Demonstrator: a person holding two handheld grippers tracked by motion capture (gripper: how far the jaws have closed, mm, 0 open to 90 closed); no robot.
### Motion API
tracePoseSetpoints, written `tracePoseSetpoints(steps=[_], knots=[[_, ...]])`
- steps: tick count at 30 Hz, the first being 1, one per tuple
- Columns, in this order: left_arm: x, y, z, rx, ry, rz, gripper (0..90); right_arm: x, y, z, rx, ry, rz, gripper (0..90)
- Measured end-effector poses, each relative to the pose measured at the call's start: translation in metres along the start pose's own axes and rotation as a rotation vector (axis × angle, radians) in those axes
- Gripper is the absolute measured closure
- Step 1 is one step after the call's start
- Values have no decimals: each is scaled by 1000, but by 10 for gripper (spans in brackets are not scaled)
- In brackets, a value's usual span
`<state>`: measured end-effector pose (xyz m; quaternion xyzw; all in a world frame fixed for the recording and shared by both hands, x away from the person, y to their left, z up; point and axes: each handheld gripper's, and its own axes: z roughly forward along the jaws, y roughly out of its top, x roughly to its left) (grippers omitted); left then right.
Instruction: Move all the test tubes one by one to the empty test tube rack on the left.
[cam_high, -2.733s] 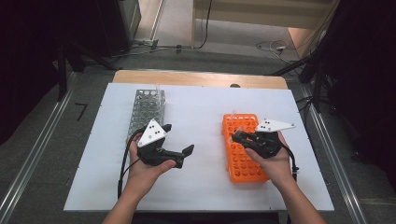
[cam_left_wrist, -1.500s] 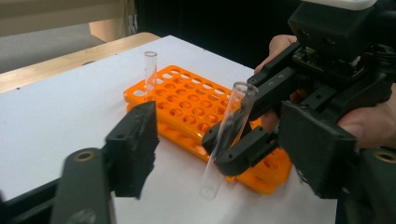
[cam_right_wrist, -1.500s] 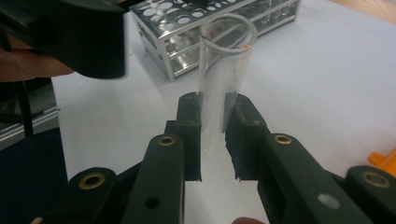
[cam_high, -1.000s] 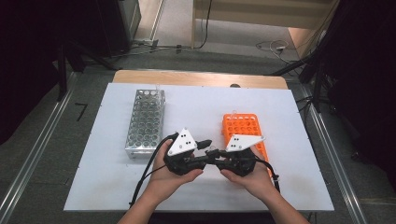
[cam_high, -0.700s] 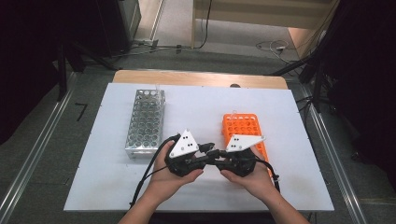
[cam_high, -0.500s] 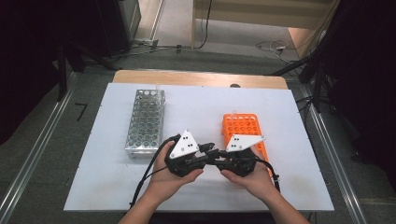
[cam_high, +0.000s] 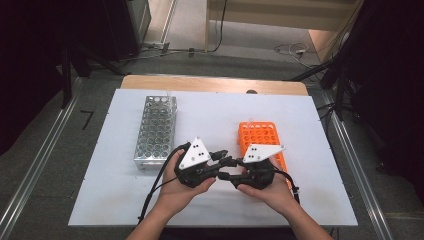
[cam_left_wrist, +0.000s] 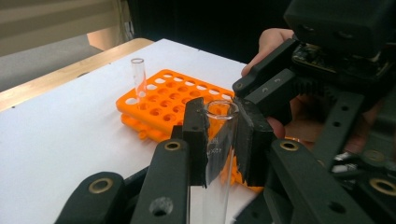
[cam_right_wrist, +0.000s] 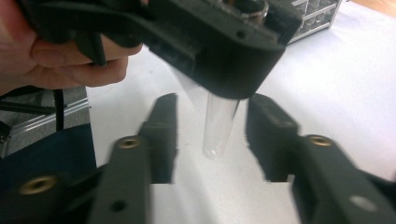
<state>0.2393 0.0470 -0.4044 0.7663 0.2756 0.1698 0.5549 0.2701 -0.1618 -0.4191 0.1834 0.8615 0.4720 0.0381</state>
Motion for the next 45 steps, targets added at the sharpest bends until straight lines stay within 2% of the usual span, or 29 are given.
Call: tracePoseSetpoints(steps=[2,7,10,11,15,19,23,25,31,34,40,45], knots=[[1,0,-1,-4,7,-3,763,-1,0,0,-4,0,-1,414],[4,1,-4,-12,11,-7,763,-3,-1,-1,-9,-32,23,181],[6,1,-5,-14,17,-10,763,-3,0,-2,-4,-42,17,28],[6,1,-6,-17,16,-11,763,-3,0,-2,-6,-40,21,4],[8,2,-8,-20,27,-14,763,-9,-2,-7,-36,-16,36,0],[13,3,-11,-22,43,-21,763,-15,-4,-14,-67,-25,49,0],[18,3,-15,-25,60,-29,763,-21,-7,-21,-78,-49,49,0],[22,4,-18,-29,73,-31,763,-23,-9,-25,-87,-87,44,0],[37,5,-29,-43,114,-57,763,-31,-12,-34,-90,-117,53,0],[45,5,-34,-41,141,-53,763,-36,-15,-38,-86,-125,65,0],[64,7,-42,-57,186,-73,763,-45,-20,-43,-84,-135,83,0],[79,12,-46,-64,224,-78,763,-51,-23,-45,-72,-163,93,0]])
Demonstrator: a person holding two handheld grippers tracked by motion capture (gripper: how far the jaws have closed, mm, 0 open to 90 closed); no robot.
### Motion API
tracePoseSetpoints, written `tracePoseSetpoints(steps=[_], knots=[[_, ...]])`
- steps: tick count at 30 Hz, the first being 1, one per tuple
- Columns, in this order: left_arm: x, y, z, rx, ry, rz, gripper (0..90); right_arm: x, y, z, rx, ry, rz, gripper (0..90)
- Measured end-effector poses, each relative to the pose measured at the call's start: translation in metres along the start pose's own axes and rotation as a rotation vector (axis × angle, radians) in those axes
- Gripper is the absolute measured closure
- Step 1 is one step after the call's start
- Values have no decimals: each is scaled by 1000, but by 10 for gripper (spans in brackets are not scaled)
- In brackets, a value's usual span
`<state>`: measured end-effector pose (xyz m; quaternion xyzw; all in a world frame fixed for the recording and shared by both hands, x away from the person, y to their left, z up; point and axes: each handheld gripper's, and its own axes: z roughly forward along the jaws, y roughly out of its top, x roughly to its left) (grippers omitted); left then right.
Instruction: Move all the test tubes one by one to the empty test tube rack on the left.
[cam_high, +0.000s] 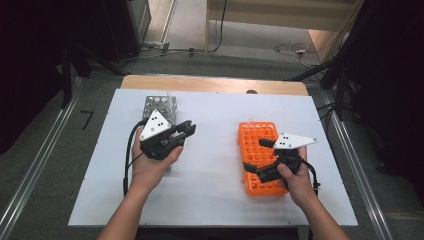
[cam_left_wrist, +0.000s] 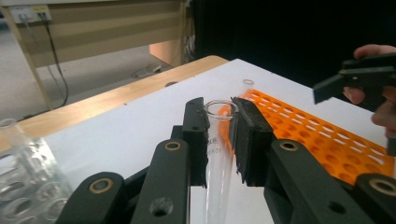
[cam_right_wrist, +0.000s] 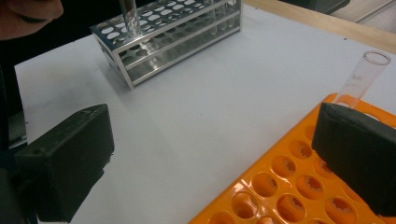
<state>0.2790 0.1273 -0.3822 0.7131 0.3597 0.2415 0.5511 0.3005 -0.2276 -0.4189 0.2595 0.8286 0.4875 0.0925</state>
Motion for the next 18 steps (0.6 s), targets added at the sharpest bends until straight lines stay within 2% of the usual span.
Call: tracePoseSetpoints(steps=[2,11,18], knots=[[6,2,0,0,14,0,763,-2,-1,-1,-3,-11,1,0],[39,7,4,-20,53,-59,763,-13,-3,-9,-31,-55,33,0],[62,8,11,-26,99,-94,764,-16,-4,-11,-33,-48,23,0]])
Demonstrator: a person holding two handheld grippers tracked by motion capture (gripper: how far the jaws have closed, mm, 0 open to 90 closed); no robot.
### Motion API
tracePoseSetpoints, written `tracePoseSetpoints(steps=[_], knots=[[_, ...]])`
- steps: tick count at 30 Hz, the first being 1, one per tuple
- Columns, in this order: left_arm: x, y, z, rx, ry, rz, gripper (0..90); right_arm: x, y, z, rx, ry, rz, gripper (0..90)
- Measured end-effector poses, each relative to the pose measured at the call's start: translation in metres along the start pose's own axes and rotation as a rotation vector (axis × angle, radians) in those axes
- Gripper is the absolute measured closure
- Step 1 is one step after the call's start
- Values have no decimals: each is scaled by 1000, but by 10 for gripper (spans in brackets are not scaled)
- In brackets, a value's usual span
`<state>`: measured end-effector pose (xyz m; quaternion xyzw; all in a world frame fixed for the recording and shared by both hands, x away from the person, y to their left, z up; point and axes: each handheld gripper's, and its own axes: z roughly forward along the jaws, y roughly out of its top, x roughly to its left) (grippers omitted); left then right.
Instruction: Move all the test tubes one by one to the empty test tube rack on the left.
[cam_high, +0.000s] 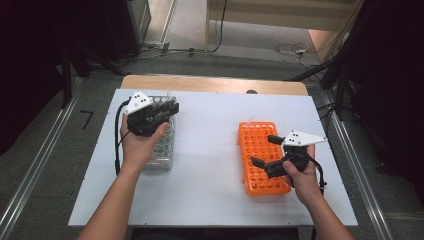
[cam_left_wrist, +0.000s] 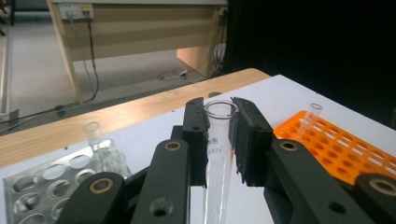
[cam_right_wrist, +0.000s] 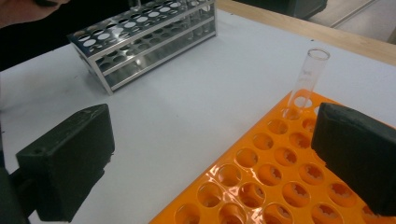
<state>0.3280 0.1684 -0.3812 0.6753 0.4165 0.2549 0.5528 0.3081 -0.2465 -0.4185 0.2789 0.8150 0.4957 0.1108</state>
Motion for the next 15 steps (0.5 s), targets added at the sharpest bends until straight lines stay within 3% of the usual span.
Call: tracePoseSetpoints(steps=[4,15], knots=[[11,1,7,-7,26,-29,764,0,0,1,4,14,5,0],[30,-1,25,-4,109,-18,764,-1,-2,2,4,29,9,0]])
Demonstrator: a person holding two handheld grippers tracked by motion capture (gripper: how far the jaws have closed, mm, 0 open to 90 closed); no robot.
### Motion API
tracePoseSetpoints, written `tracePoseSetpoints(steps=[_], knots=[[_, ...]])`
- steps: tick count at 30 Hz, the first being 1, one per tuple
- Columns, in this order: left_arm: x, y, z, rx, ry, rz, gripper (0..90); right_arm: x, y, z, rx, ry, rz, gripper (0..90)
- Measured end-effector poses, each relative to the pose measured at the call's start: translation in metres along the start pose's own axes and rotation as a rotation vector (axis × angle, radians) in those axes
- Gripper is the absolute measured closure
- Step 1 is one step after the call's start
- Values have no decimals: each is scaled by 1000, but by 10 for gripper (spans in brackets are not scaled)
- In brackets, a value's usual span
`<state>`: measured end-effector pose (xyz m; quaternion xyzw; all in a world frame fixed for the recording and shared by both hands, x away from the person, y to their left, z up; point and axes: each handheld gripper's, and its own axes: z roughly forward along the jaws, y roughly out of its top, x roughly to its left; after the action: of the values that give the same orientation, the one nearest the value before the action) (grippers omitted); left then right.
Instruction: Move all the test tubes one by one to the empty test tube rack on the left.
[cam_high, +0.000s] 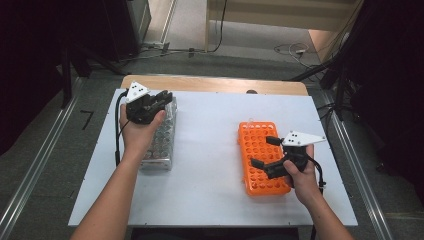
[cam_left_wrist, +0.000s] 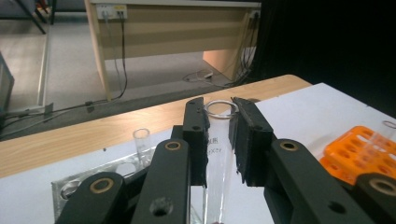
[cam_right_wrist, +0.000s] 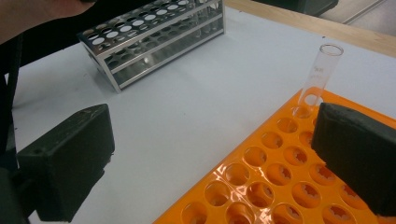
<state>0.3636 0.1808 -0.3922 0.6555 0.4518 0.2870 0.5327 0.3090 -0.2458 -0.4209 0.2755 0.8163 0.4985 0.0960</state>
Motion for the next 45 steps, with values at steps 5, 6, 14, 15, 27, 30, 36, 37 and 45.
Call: tracePoseSetpoints(steps=[5,6,14,15,27,30,36,37,45], knots=[[6,-3,7,-15,25,-10,764,0,0,0,2,4,-3,0],[6,-4,9,-11,34,-8,764,0,0,0,3,3,-3,0],[6,-8,16,2,48,7,764,0,0,0,7,6,-6,0],[6,-8,16,7,50,12,763,0,0,0,6,7,-6,0],[4,-14,17,32,71,44,763,1,0,0,6,3,-7,0],[4,-15,18,55,74,53,763,1,0,0,6,4,-6,0],[4,-23,19,90,79,50,762,1,0,0,6,6,-8,0],[4,-24,20,98,78,51,762,1,0,0,6,4,-5,0],[5,-29,21,145,83,39,761,1,0,1,10,10,-8,0]])
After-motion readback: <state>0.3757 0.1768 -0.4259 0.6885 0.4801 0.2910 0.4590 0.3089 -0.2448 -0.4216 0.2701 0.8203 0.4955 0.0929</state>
